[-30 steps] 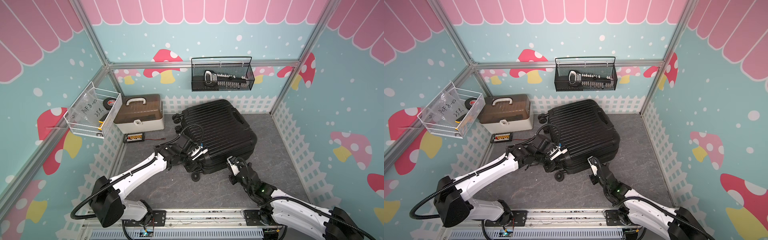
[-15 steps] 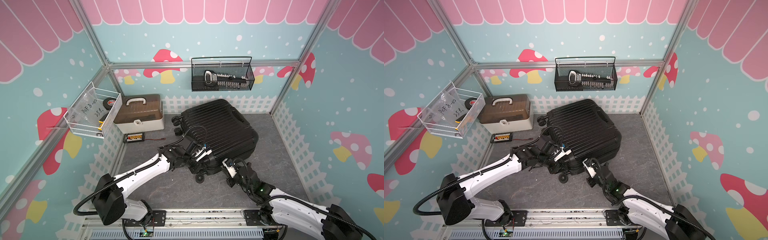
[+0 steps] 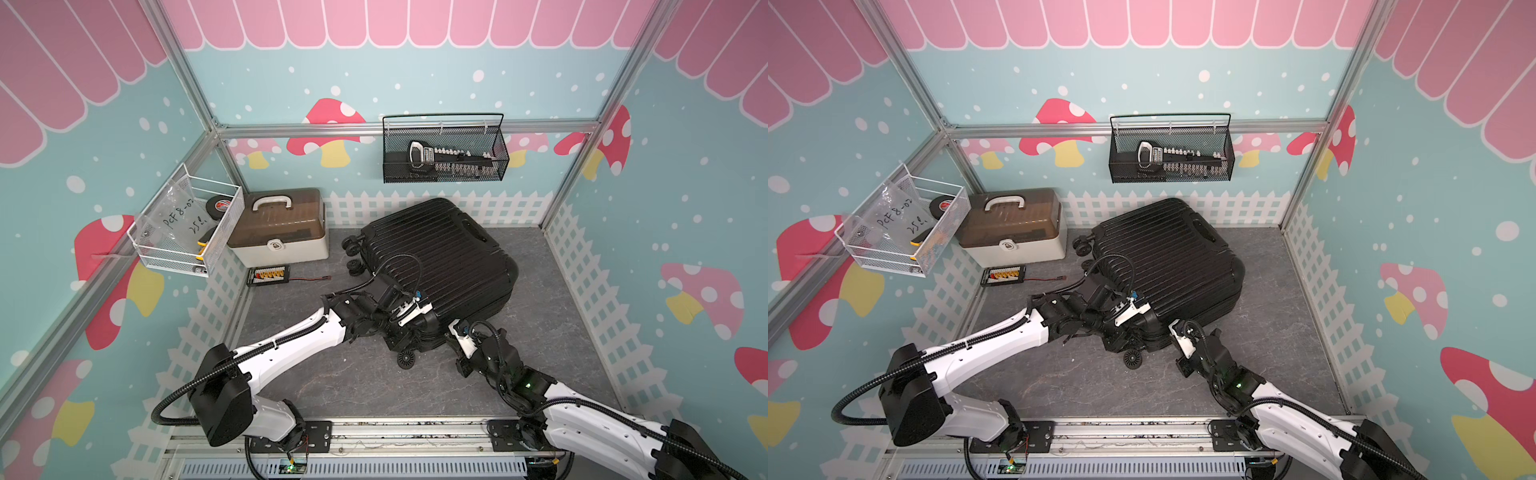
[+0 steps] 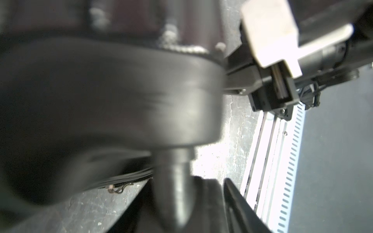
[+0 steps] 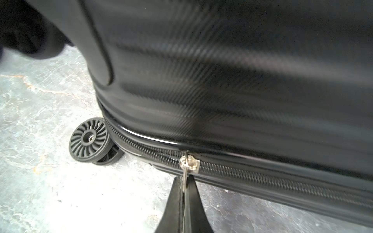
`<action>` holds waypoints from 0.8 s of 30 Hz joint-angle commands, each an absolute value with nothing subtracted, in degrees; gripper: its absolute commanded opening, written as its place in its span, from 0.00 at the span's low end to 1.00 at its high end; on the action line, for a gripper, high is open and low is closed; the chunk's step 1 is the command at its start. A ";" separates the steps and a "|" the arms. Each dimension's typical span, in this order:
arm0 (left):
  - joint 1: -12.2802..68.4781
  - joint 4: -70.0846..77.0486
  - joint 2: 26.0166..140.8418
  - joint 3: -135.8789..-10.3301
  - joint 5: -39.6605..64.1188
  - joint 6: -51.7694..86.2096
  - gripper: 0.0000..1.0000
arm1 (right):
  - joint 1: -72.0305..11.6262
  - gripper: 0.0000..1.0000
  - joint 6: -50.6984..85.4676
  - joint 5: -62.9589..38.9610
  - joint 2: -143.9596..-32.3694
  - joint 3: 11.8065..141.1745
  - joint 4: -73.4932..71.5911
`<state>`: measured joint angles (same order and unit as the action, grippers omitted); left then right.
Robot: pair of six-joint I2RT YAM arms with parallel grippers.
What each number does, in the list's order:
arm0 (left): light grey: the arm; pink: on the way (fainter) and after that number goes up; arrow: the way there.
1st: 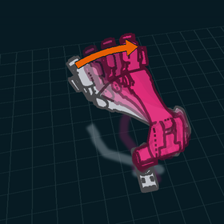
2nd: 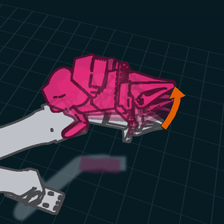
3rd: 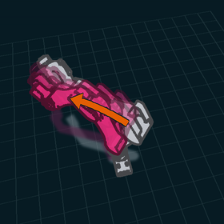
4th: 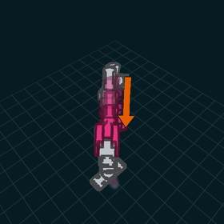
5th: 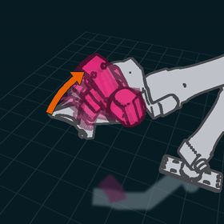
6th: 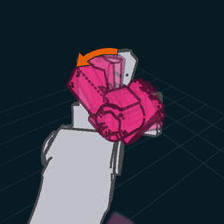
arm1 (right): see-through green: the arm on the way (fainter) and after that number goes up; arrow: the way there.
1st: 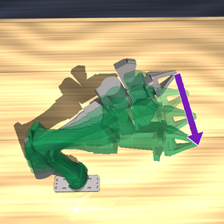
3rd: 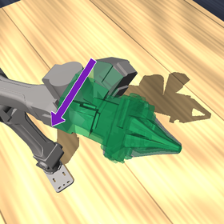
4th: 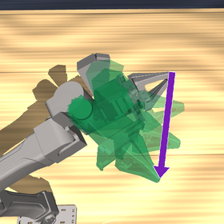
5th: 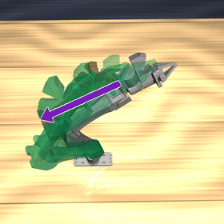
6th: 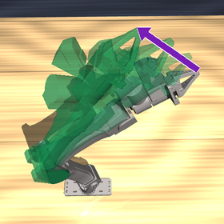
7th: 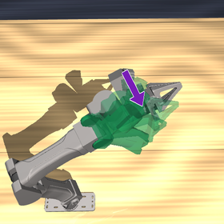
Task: Close the suitcase zippers
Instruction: Zip the zipper on the suitcase.
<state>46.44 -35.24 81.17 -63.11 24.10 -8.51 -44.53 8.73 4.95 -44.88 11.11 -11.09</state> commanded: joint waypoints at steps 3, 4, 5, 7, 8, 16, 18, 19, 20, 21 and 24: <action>43.64 -31.98 74.71 -63.67 26.80 -11.23 0.68 | -44.91 0.00 11.10 15.14 -41.49 10.88 -9.04; 42.39 -32.28 74.28 -64.04 26.53 -11.25 0.68 | -44.91 0.00 11.71 16.74 -41.14 10.71 -8.33; 40.88 -32.64 73.81 -64.46 25.78 -11.33 0.68 | -44.91 0.00 12.10 18.21 -40.74 10.65 -7.92; 37.60 -33.11 73.35 -65.48 23.94 -11.41 0.69 | -44.91 0.00 12.75 20.03 -40.14 10.56 -7.89; 35.58 -33.37 73.28 -66.09 22.93 -11.46 0.69 | -44.91 0.00 13.44 21.43 -40.06 10.55 -7.55; 19.91 -38.07 80.91 -77.61 22.52 -17.19 0.70 | -44.91 0.00 14.07 24.62 -42.15 11.08 -7.52; 17.22 -39.04 83.87 -80.83 21.86 -19.01 0.70 | -44.91 0.00 14.07 24.58 -42.45 11.07 -7.71; 15.91 -39.66 85.49 -82.47 21.47 -20.22 0.70 | -44.91 0.00 14.06 24.61 -42.51 11.23 -7.69; 14.81 -40.47 87.24 -84.12 21.10 -21.52 0.70 | -44.91 0.00 14.11 24.65 -42.45 11.08 -7.65; 14.01 -41.06 88.70 -85.41 20.79 -21.95 0.70 | -44.91 0.00 13.98 24.70 -42.39 11.07 -7.66; 12.05 -43.90 93.46 -89.41 20.94 -27.34 0.72 | -44.91 0.00 13.91 24.87 -41.72 10.82 -7.60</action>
